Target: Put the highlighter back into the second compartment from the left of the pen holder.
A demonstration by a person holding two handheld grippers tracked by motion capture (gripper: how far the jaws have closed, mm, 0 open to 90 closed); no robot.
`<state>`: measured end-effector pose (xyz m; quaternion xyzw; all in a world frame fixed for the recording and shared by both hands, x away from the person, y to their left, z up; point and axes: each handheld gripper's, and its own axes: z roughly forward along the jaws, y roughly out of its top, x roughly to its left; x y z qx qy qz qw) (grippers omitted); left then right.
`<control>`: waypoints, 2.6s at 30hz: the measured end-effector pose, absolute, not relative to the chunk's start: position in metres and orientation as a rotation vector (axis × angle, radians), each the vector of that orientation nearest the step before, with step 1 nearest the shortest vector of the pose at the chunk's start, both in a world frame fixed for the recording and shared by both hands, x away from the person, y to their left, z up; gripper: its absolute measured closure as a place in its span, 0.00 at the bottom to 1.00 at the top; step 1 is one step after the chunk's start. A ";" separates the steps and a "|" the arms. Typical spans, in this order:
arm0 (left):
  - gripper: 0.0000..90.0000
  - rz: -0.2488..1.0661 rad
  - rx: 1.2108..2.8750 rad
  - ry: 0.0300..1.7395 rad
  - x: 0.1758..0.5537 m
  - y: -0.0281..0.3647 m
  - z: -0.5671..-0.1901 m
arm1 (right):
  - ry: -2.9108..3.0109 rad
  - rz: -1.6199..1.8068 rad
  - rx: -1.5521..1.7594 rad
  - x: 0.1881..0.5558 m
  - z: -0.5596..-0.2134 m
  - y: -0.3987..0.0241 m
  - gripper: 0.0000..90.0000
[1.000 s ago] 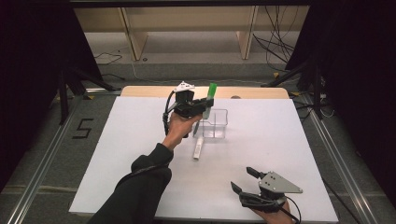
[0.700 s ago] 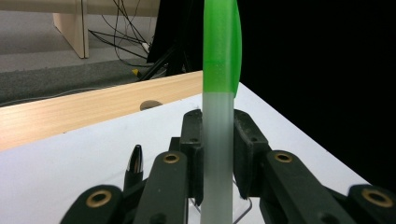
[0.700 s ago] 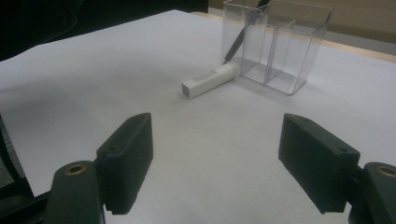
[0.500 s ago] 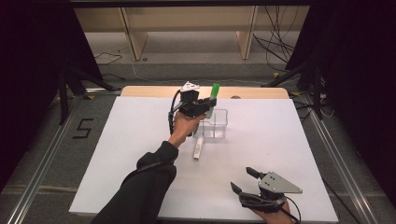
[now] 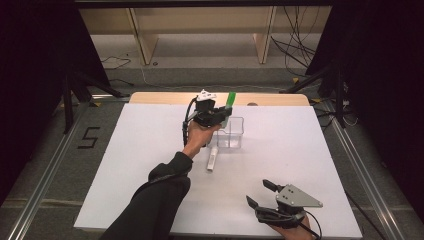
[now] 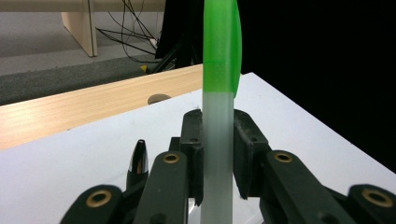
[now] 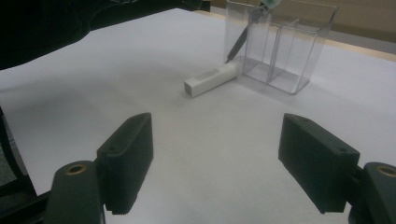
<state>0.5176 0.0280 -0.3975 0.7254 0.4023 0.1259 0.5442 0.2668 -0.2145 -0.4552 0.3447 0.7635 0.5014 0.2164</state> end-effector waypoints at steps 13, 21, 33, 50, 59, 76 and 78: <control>0.85 0.302 1.748 0.959 0.519 0.027 -0.404 | 2.120 1.392 0.947 0.267 -0.455 -0.214 0.30; 0.84 0.298 1.761 0.970 0.520 0.026 -0.408 | 2.117 1.396 0.955 0.267 -0.455 -0.214 0.30; 0.84 0.305 1.788 0.976 0.520 0.025 -0.411 | 2.122 1.394 0.949 0.267 -0.455 -0.214 0.30; 0.64 0.292 1.808 1.011 0.519 0.028 -0.407 | 2.120 1.396 0.951 0.267 -0.455 -0.214 0.30; 0.34 0.223 1.832 1.016 0.504 0.040 -0.385 | 2.124 1.394 0.946 0.267 -0.455 -0.213 0.30; 0.22 0.220 1.894 1.047 0.464 0.063 -0.390 | 2.120 1.393 0.953 0.267 -0.456 -0.212 0.30; 0.22 0.228 1.896 1.062 0.461 0.066 -0.394 | 2.122 1.391 0.952 0.267 -0.456 -0.212 0.30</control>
